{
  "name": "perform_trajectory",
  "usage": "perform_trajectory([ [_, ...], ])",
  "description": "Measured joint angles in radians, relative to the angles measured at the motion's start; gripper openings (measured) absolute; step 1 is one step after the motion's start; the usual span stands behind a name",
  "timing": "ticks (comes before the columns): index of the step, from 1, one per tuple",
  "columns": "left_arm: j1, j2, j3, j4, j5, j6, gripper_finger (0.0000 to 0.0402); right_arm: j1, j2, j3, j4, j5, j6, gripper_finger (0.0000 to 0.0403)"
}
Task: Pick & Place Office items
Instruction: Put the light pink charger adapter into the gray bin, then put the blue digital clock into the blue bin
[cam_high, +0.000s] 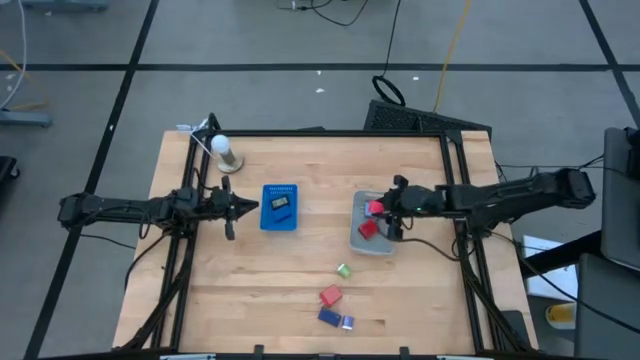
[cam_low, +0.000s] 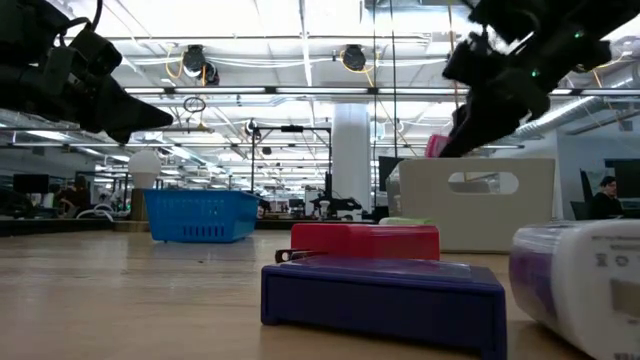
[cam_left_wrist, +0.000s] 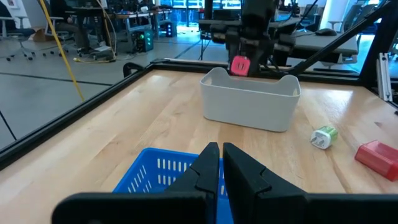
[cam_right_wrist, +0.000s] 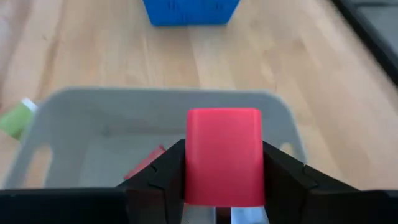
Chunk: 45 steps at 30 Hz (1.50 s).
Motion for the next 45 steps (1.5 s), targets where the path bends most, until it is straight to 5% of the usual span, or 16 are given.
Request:
perform_trajectory([
  [18, 0.0, 0.0, 0.0, 0.0, 0.001, 0.001, 0.0026, -0.009, 0.235, 0.0, 0.012, -0.031, 0.019, 0.0148],
  [25, 0.0, 0.0, 0.0, -0.002, 0.001, 0.001, 0.0026, -0.009, 0.255, 0.003, 0.02, -0.031, 0.007, 0.0184],
  [36, 0.0, 0.0, 0.0, -0.003, 0.002, 0.001, 0.0026, -0.009, 0.203, -0.001, 0.027, -0.031, -0.003, 0.0213],
  [45, 0.0, 0.0, 0.0, -0.025, 0.002, 0.0, 0.0026, -0.008, -0.04, -0.001, 0.026, -0.036, -0.001, 0.0209],
])
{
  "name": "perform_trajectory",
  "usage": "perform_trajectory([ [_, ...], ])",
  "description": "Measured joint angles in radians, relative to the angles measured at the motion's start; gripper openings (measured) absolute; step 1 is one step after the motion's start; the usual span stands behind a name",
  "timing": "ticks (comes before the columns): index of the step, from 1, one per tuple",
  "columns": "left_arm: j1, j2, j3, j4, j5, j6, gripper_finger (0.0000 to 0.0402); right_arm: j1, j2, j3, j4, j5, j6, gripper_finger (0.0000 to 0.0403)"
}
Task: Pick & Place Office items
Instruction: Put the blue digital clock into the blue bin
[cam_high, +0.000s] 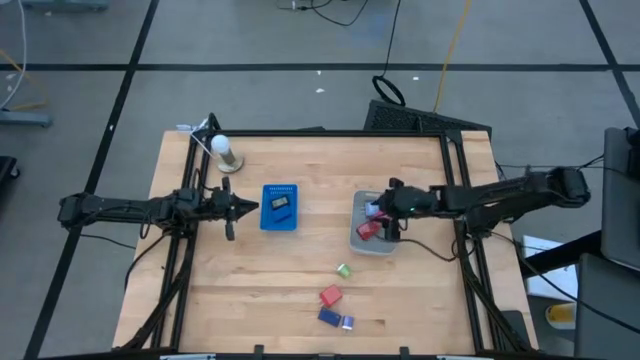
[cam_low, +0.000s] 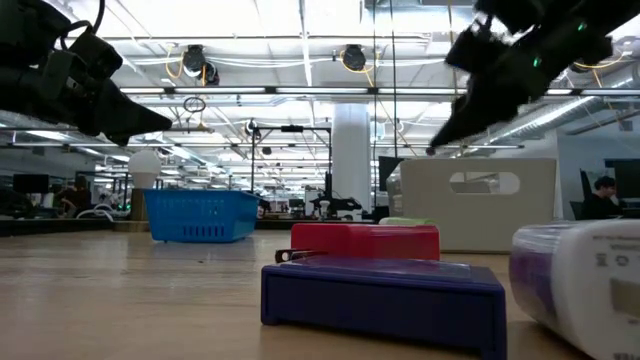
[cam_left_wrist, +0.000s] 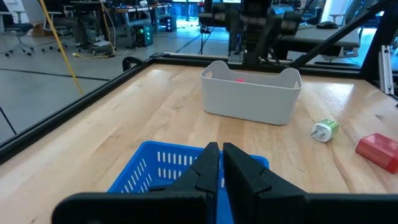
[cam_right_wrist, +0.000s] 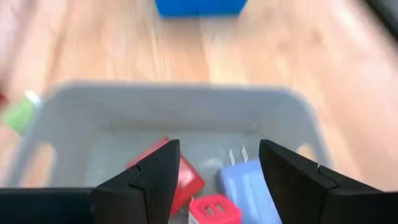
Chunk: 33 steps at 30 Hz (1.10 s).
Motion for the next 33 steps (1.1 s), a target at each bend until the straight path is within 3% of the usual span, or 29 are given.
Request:
perform_trajectory([
  [6, 0.0, 0.0, 0.0, 0.001, -0.001, 0.0, 0.0026, 0.0, -0.263, -0.014, 0.001, -0.121, -0.044, 0.0153],
  [15, 0.0, 0.0, 0.0, 0.001, -0.002, 0.0, 0.0026, -0.007, -0.706, -0.179, 0.067, -0.128, -0.024, 0.001],
  [25, 0.0, 0.0, 0.0, 0.002, -0.002, -0.006, 0.0026, -0.007, -1.056, -0.465, 0.218, -0.156, -0.008, 0.0003],
  [33, 0.0, 0.0, 0.0, 0.001, -0.002, -0.024, 0.0026, -0.007, -1.051, -0.551, 0.352, -0.177, -0.016, 0.0001],
])
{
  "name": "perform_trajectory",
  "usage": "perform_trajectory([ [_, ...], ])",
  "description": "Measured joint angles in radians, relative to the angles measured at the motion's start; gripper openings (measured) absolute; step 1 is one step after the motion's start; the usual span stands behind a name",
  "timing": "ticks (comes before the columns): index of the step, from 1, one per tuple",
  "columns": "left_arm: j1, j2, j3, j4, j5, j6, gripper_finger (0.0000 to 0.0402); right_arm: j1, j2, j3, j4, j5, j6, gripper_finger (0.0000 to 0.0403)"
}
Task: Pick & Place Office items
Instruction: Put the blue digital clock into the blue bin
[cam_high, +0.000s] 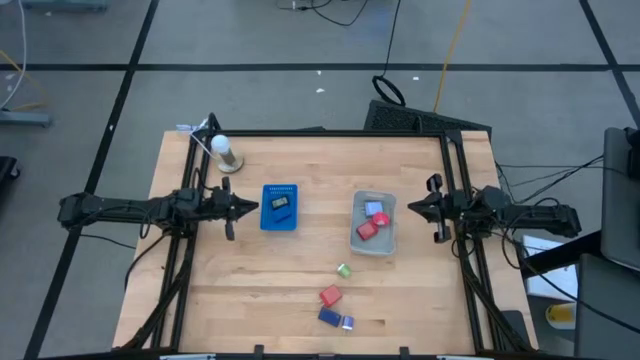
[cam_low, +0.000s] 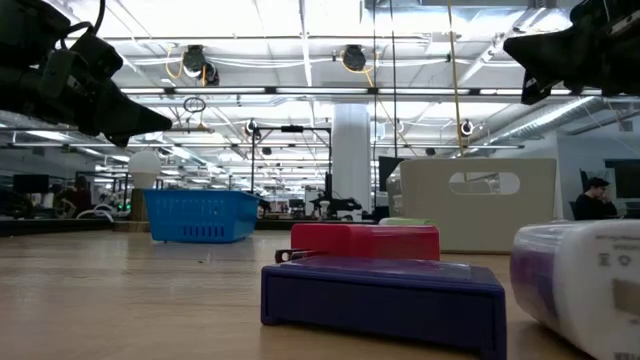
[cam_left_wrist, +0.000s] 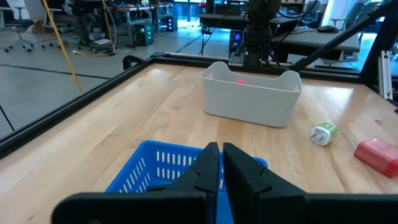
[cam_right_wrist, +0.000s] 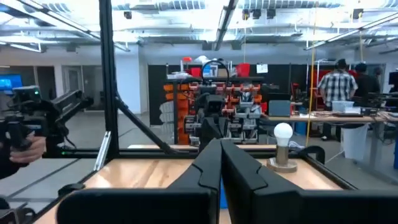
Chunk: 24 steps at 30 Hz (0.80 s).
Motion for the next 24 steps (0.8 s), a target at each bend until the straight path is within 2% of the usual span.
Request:
perform_trajectory([
  [24, 0.0, 0.0, 0.0, -0.002, 0.0, -0.023, 0.0026, 0.0, 0.002, -0.031, -0.071, 0.002, -0.018, 0.0001],
])
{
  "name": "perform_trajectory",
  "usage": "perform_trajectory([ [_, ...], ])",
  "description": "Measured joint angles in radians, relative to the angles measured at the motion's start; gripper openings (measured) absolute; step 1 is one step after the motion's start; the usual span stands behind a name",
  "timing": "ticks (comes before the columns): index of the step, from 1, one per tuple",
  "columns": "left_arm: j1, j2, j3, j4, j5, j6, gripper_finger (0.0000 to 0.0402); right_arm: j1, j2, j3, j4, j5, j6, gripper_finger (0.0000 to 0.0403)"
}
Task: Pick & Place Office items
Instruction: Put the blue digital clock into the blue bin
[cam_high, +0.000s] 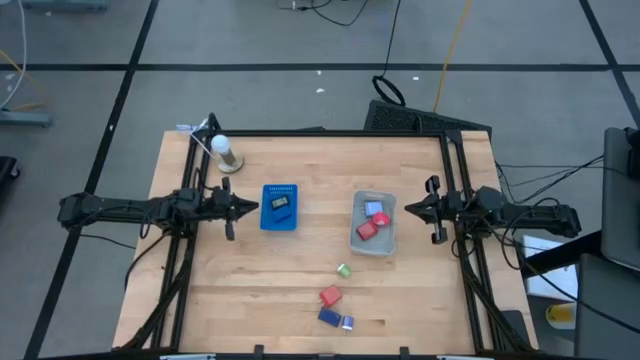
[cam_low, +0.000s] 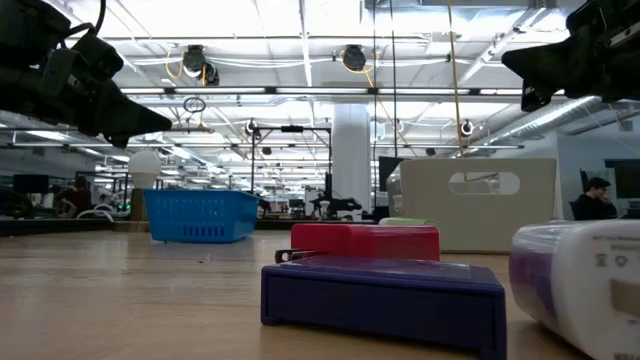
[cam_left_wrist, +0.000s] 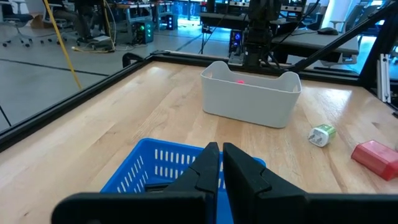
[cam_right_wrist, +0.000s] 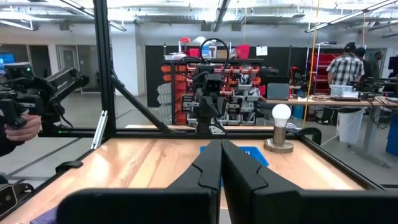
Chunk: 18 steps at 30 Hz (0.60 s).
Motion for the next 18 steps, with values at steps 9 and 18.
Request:
perform_trajectory([
  [9, 0.0, 0.0, 0.0, 0.002, 0.001, -0.001, 0.0026, 0.0, 0.0, 0.0, 0.0, 0.004, -0.001, 0.0001],
  [18, 0.0, 0.0, 0.0, 0.001, 0.035, 0.029, 0.0026, 0.0, 0.0, 0.0, 0.0, 0.004, 0.008, 0.0002],
])
